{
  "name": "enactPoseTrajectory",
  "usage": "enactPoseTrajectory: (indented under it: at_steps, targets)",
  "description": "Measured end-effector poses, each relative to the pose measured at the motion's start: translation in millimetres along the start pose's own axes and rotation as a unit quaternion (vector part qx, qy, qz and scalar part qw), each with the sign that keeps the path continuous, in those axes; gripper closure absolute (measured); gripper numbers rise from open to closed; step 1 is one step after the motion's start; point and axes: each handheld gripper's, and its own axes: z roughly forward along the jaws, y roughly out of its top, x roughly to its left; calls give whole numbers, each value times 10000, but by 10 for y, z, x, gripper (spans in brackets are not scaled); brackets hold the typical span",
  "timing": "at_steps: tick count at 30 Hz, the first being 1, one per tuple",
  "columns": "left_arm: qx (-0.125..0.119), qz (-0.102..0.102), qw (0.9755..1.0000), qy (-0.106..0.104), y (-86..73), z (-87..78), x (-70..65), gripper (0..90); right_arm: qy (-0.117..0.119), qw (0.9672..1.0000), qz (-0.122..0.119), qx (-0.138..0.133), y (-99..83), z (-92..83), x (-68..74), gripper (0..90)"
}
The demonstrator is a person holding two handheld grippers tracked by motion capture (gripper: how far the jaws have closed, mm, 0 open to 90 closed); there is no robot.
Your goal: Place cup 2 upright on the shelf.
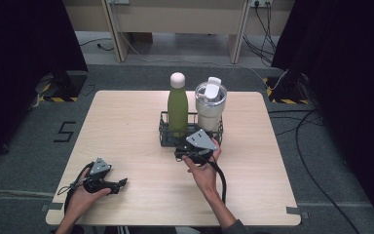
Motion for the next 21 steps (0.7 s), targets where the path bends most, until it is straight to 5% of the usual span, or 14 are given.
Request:
enactPoseTrajectory:
  at_steps: [21]
  targets:
    - [0, -6, 10000, 3, 0, 1, 0, 117, 26, 9999, 10, 125, -172, -213, -123, 152]
